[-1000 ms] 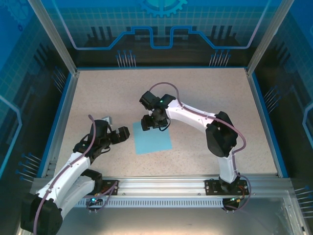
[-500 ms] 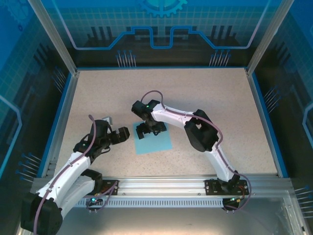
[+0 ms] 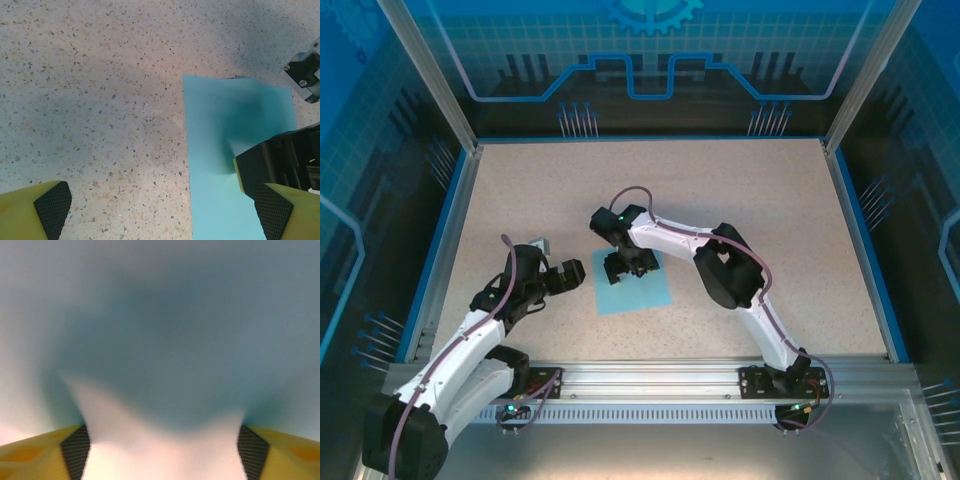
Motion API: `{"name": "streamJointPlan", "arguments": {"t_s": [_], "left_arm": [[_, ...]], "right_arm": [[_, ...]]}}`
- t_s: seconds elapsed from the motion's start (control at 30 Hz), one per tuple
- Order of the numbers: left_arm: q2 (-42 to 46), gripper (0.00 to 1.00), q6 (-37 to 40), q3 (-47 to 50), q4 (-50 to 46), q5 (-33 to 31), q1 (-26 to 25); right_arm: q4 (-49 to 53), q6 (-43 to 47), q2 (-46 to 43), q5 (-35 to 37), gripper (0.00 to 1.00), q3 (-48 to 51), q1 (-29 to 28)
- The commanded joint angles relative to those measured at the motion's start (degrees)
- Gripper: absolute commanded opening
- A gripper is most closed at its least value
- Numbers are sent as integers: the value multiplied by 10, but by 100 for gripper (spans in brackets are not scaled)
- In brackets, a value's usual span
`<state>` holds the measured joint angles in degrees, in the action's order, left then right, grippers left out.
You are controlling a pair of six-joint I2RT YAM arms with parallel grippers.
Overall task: Fold a paper plane with a square sheet of paper (pick it up from the middle)
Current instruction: Fold the square sheet of paper in half at the center of the table.
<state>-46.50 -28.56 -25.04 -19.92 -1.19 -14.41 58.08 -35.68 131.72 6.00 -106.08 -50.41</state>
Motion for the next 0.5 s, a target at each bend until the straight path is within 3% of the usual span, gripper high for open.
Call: {"name": "streamJointPlan", "arguments": {"t_s": [0.0,0.13,0.47], "left_arm": [[-1,99,-1,-23,-15,9,1],[0,99,-2,-22,-16,10,1],[0,99,-4,-27,-15,12,1]], "right_arm": [[-4,-2,23,-19,71,11,-1],[4,0,18,-7,63,9,-1],[-38,2,-102,-37,40,54,10]]}}
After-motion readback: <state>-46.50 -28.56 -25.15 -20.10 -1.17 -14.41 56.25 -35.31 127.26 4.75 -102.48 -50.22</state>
